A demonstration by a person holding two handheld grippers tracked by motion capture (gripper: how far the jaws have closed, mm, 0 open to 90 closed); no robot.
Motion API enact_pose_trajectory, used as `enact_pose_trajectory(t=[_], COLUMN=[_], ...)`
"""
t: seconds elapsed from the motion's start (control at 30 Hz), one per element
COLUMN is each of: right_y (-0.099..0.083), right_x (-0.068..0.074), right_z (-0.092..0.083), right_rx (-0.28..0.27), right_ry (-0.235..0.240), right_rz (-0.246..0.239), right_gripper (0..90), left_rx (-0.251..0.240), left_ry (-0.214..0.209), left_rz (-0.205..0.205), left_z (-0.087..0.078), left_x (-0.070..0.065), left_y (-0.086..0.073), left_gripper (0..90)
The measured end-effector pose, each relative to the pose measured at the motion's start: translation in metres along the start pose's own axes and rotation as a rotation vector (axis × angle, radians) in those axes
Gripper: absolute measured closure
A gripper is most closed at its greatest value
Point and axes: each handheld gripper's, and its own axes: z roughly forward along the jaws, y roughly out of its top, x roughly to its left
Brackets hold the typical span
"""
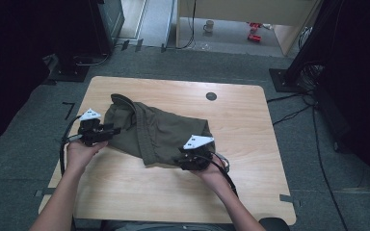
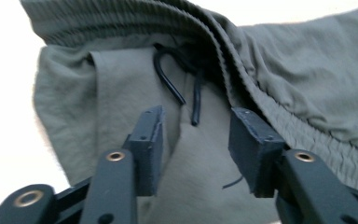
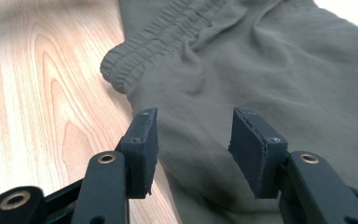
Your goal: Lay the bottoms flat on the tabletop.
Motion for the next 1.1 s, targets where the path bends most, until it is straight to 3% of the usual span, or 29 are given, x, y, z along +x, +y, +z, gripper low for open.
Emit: enact_pose_trajectory(t=[0.27, 0.4, 0.53, 0.8, 0.93, 1.0, 1.1], right_y=[0.01, 0.012, 0.014, 0.011, 0.009, 0.009, 0.008], right_x=[0.009, 0.014, 0.019, 0.023, 0.022, 0.022, 0.023], right_z=[0.016, 0.026, 0.036, 0.053, 0.056, 0.056, 0.057], right_rx=[0.013, 0.022, 0.033, 0.099, 0.117, 0.12, 0.124], right_ry=[0.034, 0.048, 0.059, 0.045, 0.06, 0.072, 0.078], right_rz=[-0.009, -0.019, -0.038, -0.094, -0.111, -0.108, -0.094], right_gripper=[48.8, 48.3, 48.9, 65.9, 73.1, 77.9, 82.7], left_rx=[0.017, 0.027, 0.012, 0.03, 0.035, 0.037, 0.047], left_ry=[-0.011, -0.005, -0.029, -0.029, -0.029, -0.038, -0.03], left_rz=[-0.009, 0.02, -0.005, 0.023, 0.04, 0.027, 0.04], left_z=[0.005, 0.006, 0.007, 0.016, 0.018, 0.018, 0.019], left_x=[-0.004, -0.008, -0.009, -0.016, -0.02, -0.02, -0.022], left_y=[-0.012, -0.015, -0.017, -0.021, -0.022, -0.022, -0.023], left_gripper=[50.7, 49.9, 49.9, 49.8, 50.1, 51.0, 50.9])
